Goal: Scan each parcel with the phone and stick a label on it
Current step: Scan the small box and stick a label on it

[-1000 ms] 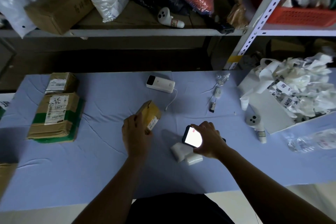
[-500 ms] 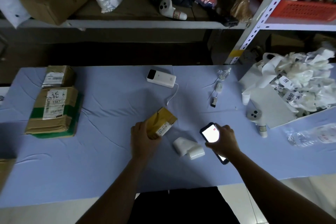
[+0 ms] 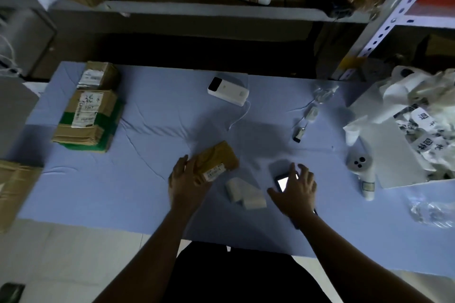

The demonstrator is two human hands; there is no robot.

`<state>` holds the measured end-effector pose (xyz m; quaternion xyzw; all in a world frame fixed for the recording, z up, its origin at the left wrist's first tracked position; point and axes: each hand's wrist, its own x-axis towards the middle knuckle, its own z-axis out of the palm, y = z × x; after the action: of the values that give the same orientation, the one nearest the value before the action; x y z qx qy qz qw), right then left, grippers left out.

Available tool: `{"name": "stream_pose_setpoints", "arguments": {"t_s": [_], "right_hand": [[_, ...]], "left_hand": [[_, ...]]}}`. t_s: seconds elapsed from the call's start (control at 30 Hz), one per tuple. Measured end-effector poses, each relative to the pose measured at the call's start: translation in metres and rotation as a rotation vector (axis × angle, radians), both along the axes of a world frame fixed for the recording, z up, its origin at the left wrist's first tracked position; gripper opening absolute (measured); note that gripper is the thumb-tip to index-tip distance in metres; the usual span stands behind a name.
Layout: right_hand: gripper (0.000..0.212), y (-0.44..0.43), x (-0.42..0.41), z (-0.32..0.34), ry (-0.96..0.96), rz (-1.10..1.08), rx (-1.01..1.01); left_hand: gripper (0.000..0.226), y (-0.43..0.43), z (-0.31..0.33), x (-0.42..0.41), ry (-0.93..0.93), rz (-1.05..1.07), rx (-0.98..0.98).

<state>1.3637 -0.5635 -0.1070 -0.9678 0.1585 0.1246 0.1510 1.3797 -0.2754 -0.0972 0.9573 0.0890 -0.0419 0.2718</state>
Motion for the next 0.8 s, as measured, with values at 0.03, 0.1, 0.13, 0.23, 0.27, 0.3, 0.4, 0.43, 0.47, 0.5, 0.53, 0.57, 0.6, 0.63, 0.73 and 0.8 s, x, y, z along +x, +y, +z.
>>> {"name": "stream_pose_setpoints", "arguments": {"t_s": [0.03, 0.1, 0.13, 0.23, 0.27, 0.3, 0.4, 0.43, 0.47, 0.5, 0.53, 0.57, 0.6, 0.63, 0.73, 0.8], "right_hand": [[0.088, 0.009, 0.003, 0.0, -0.096, 0.063, 0.101], [0.068, 0.03, 0.011, 0.001, -0.147, 0.237, 0.336], [0.063, 0.041, 0.016, 0.003, -0.088, 0.325, 0.415], [0.066, 0.059, 0.031, 0.002, 0.151, 0.514, 0.419], [0.068, 0.061, 0.033, 0.0, 0.179, 0.547, 0.385], [0.067, 0.061, 0.035, -0.001, 0.182, 0.559, 0.374], [0.05, 0.057, 0.036, 0.001, 0.111, 0.484, 0.462], [0.043, 0.054, 0.036, 0.002, 0.079, 0.436, 0.5], [0.037, 0.051, 0.038, 0.003, 0.058, 0.39, 0.525], [0.029, 0.048, 0.039, 0.005, 0.048, 0.351, 0.55], [0.02, 0.045, 0.04, 0.007, 0.041, 0.313, 0.587], [0.01, 0.042, 0.04, 0.009, 0.03, 0.269, 0.639], [0.006, 0.039, 0.04, 0.011, 0.024, 0.218, 0.694], [0.006, 0.035, 0.039, 0.013, 0.017, 0.155, 0.753], [0.008, 0.026, 0.032, 0.019, -0.007, -0.058, 0.933], [0.011, 0.022, 0.027, 0.022, -0.018, -0.16, 1.021]], "left_hand": [[0.083, -0.003, 0.003, -0.004, -0.016, 0.011, 0.007], [0.074, -0.01, 0.008, -0.014, -0.055, 0.023, 0.008], [0.07, -0.013, 0.01, -0.019, -0.078, 0.022, 0.008], [0.064, -0.024, 0.012, -0.034, -0.09, 0.016, -0.001], [0.062, -0.028, 0.012, -0.039, -0.085, 0.017, -0.02], [0.059, -0.031, 0.011, -0.042, -0.088, 0.012, -0.042], [0.047, -0.036, 0.01, -0.048, -0.101, -0.024, -0.069], [0.044, -0.037, 0.01, -0.047, -0.095, -0.032, -0.074], [0.04, -0.038, 0.011, -0.046, -0.081, -0.032, -0.093], [0.036, -0.039, 0.011, -0.044, -0.063, -0.018, -0.132], [0.031, -0.041, 0.012, -0.041, -0.048, 0.002, -0.187], [0.027, -0.044, 0.013, -0.038, -0.039, 0.012, -0.243], [0.025, -0.047, 0.013, -0.035, -0.034, 0.014, -0.286], [0.024, -0.051, 0.013, -0.031, -0.026, 0.005, -0.322], [0.025, -0.064, 0.014, -0.02, 0.026, -0.055, -0.415], [0.032, -0.071, 0.014, -0.013, 0.061, -0.122, -0.437]]}}
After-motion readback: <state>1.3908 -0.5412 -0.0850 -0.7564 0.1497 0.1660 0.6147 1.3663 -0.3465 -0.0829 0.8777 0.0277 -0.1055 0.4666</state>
